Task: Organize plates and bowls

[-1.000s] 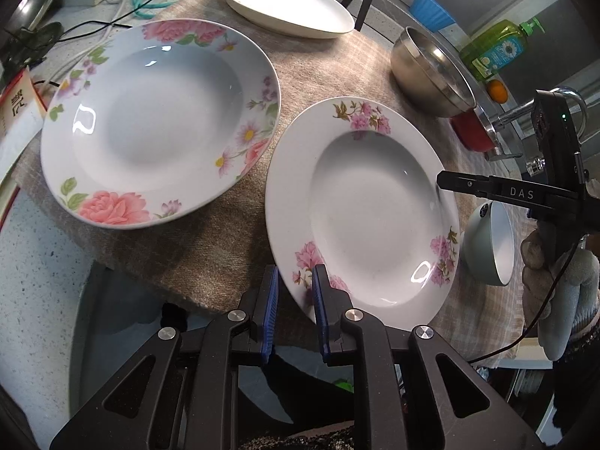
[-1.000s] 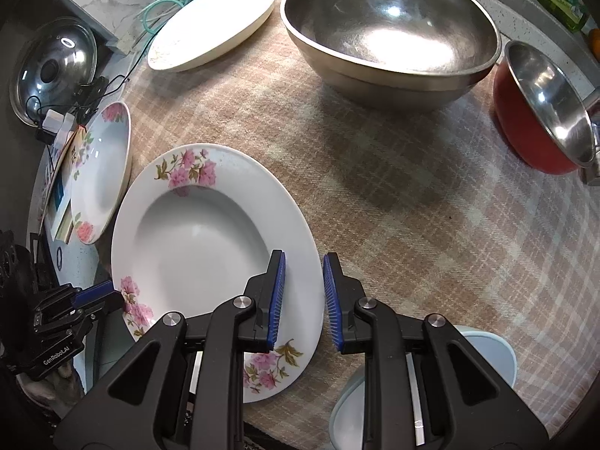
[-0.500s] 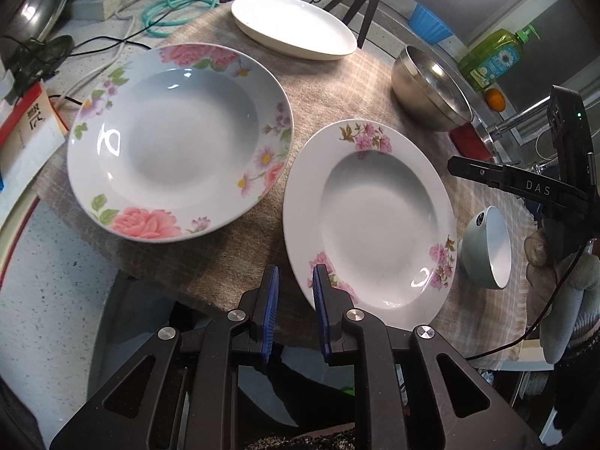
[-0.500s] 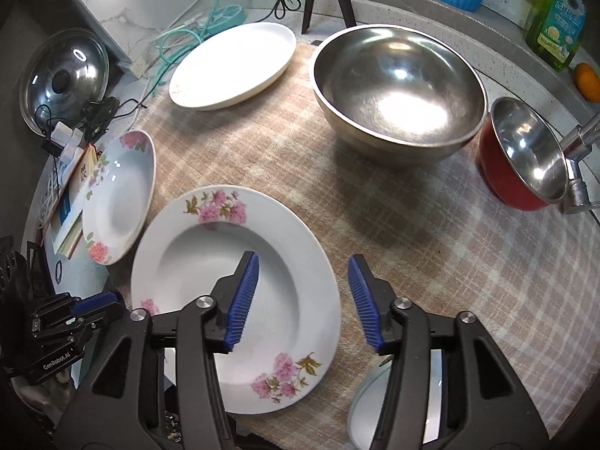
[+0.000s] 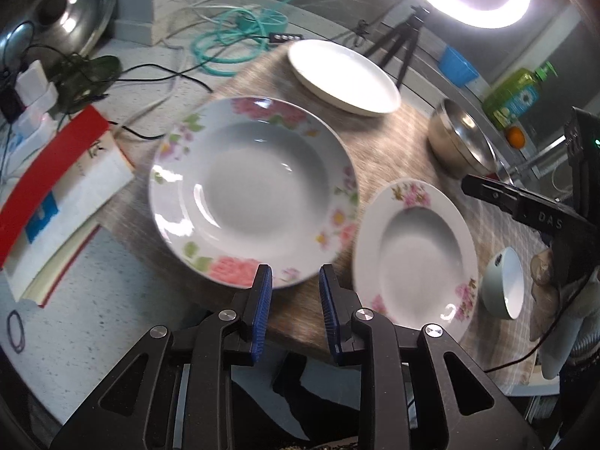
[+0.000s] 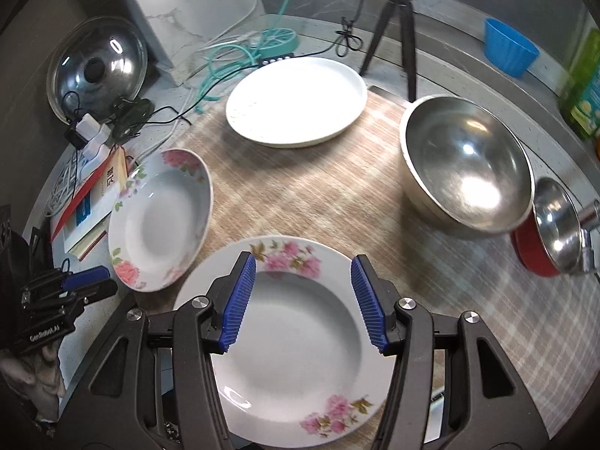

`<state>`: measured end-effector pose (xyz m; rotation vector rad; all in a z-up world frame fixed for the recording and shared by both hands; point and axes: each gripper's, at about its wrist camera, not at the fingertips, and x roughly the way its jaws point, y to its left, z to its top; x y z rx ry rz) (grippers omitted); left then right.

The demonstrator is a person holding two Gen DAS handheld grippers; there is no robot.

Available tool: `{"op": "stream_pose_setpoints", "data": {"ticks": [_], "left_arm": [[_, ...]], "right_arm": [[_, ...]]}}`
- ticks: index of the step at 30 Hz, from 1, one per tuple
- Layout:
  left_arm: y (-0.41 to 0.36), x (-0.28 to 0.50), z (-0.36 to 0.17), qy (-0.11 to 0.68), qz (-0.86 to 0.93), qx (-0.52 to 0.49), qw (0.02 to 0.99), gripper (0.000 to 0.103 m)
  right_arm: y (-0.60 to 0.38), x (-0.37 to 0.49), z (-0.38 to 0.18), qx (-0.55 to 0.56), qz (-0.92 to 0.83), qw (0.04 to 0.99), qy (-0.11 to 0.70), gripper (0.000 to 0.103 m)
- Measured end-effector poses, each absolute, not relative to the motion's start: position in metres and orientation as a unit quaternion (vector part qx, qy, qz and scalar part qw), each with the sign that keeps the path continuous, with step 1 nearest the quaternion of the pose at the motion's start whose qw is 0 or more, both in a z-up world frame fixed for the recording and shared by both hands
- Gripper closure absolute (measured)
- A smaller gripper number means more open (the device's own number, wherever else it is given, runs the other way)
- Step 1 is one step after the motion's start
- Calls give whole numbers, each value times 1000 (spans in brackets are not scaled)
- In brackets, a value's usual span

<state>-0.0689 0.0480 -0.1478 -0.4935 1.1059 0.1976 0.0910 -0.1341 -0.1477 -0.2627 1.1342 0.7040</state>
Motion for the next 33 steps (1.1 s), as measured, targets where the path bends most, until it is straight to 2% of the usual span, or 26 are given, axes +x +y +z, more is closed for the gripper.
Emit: {"op": "stream_pose_setpoints", "data": {"ticks": [20,33], "left_arm": [[134,-76,-172,517,172,-263,796,79],[149,-71,-187,526,160,-285,785,79]], "right_arm": [[-43,97,-177,-139,372,731,555,48],[-20,107,-197,-142,380,708,579,62]]}}
